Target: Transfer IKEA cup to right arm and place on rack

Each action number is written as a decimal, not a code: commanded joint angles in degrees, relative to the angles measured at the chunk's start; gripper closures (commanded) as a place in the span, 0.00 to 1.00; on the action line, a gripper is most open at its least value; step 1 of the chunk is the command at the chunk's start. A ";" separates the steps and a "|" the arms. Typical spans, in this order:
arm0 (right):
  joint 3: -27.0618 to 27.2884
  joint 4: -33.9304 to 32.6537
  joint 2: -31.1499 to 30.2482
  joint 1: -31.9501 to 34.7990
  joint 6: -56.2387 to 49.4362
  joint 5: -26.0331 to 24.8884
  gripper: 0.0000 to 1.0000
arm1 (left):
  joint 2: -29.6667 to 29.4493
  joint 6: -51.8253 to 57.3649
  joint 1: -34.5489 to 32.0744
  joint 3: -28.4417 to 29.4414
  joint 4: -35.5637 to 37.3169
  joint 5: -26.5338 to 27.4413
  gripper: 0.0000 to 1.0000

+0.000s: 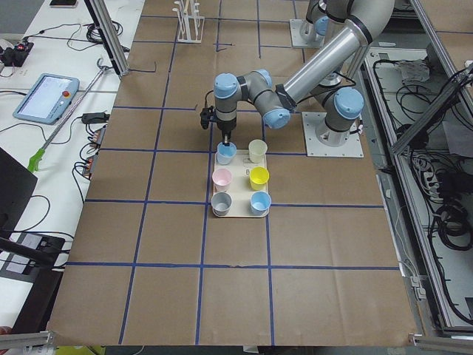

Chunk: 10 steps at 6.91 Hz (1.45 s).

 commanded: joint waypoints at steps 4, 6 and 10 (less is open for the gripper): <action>-0.02 -0.08 0.02 0.03 0.01 0.00 0.00 | 0.10 -0.61 -0.60 24.85 -29.61 -0.39 1.00; 0.06 -0.08 0.02 0.03 0.01 0.00 0.00 | 0.09 -0.62 -0.68 30.96 -36.70 -0.04 1.00; 0.06 0.00 0.02 0.03 0.01 0.00 0.00 | 0.27 -0.62 -4.36 34.49 -37.51 1.70 1.00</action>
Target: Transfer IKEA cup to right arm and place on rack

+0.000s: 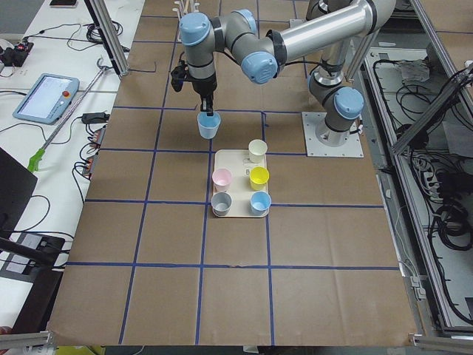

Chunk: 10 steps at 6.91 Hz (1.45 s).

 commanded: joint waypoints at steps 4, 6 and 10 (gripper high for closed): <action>0.00 -0.33 0.00 0.00 0.00 0.00 0.00 | -0.15 -0.62 -4.20 1.17 0.51 -1.78 1.00; -0.08 -0.68 0.09 0.00 0.09 0.09 0.01 | -0.06 -0.88 -7.35 1.26 0.87 -13.60 1.00; 2.36 -18.08 2.61 -0.26 1.22 7.14 0.01 | 1.16 3.41 -12.00 -2.85 10.84 -34.47 1.00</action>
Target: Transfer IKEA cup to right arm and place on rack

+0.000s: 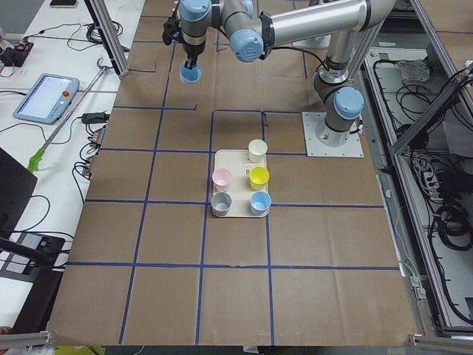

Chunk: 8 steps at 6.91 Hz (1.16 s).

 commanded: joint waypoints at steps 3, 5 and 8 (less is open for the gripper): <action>1.83 -21.85 6.19 -0.30 14.09 30.51 0.01 | 1.23 0.99 -4.71 -13.32 30.79 -15.13 1.00; 10.65 -43.73 6.56 -0.47 37.12 34.49 0.01 | 0.79 0.90 -6.02 -19.22 43.04 -20.07 1.00; 24.64 -75.76 6.03 -2.40 61.59 35.91 0.01 | -0.71 -13.62 -10.68 -29.05 70.95 -20.53 1.00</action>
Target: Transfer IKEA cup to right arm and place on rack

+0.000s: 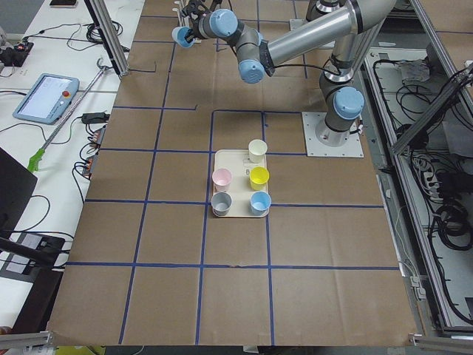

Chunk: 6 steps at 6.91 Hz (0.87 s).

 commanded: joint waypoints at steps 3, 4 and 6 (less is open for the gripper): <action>13.06 -32.36 0.72 -3.84 24.30 7.47 0.01 | -0.68 -11.98 -5.65 -10.17 23.13 -0.65 1.00; 13.08 -32.49 1.16 -4.64 24.32 11.00 0.00 | -1.82 -13.56 -7.14 -9.91 24.19 -0.64 1.00; 12.99 -32.49 2.13 -4.82 27.73 10.77 0.01 | -5.15 -19.95 -11.18 -9.83 32.77 -0.21 1.00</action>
